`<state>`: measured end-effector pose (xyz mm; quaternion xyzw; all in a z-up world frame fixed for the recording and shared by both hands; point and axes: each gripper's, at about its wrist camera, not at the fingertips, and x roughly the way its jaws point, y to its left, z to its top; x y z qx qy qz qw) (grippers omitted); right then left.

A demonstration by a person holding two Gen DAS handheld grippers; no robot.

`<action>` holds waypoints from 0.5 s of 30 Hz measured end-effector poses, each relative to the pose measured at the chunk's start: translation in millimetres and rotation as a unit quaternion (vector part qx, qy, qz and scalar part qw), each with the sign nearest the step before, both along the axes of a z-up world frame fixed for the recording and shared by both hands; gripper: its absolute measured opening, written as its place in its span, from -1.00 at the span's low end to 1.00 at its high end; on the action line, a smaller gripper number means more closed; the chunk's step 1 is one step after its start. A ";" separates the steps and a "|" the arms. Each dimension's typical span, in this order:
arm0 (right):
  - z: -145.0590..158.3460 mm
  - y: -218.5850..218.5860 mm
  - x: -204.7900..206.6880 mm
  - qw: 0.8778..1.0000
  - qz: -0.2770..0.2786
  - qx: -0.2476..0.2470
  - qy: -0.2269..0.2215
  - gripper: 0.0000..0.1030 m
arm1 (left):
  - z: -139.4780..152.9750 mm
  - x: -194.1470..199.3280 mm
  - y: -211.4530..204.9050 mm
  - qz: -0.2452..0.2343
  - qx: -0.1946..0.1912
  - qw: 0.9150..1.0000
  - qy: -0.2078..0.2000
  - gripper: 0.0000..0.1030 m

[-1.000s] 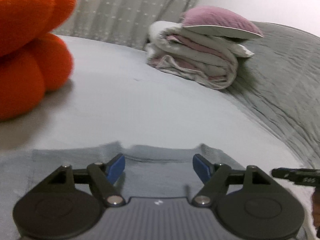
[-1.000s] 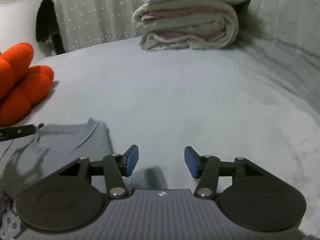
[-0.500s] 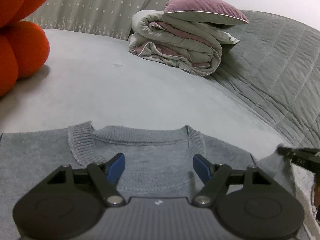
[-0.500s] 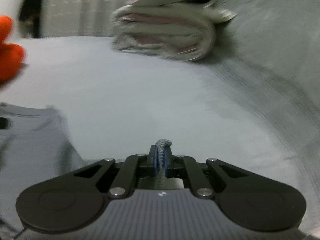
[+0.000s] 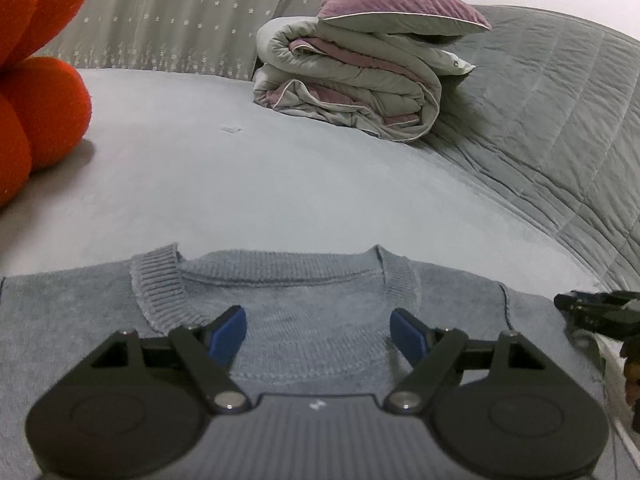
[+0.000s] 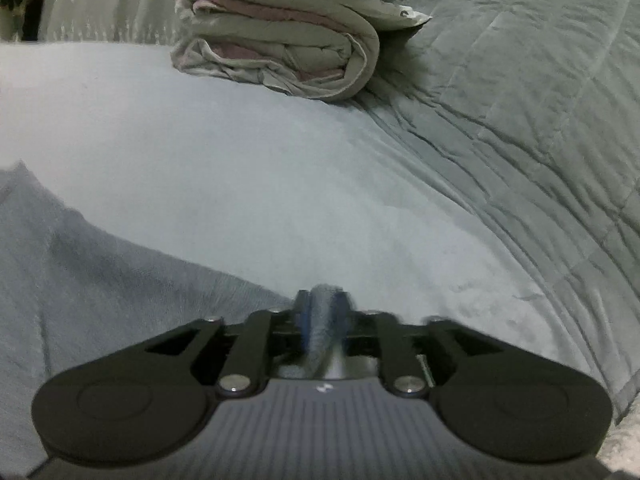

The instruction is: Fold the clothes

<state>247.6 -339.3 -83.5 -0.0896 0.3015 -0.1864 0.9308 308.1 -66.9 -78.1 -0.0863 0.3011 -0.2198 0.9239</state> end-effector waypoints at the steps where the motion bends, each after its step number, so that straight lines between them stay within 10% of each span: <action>1: 4.9 -2.5 -0.7 1.000 0.001 0.012 -0.006 -0.01 | 0.6 -0.1 -0.4 0.000 0.002 1.000 0.000 0.56; 9: 17.8 -31.8 -1.8 0.985 -0.034 0.160 -0.064 0.08 | 3.2 -1.7 -9.3 0.003 0.036 0.999 -0.007 0.56; 15: 3.6 -37.5 -7.2 0.981 -0.012 0.181 -0.072 0.11 | 8.6 5.7 -16.2 0.023 0.032 0.999 -0.011 0.56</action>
